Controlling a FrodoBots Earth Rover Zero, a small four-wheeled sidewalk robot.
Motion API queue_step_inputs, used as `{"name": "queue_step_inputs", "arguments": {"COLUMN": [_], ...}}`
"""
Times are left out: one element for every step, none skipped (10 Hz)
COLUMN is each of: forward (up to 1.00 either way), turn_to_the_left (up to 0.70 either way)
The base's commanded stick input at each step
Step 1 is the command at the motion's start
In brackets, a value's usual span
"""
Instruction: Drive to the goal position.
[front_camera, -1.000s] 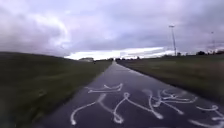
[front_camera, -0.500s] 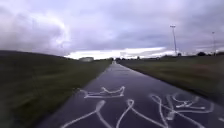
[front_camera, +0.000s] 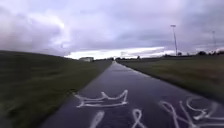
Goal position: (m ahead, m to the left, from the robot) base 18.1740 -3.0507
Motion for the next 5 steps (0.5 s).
{"name": "queue_step_inputs", "arguments": {"forward": [0.70,0.70,0.70,0.70,0.70], "turn_to_the_left": [0.00,0.00,0.00,0.00,0.00]}}
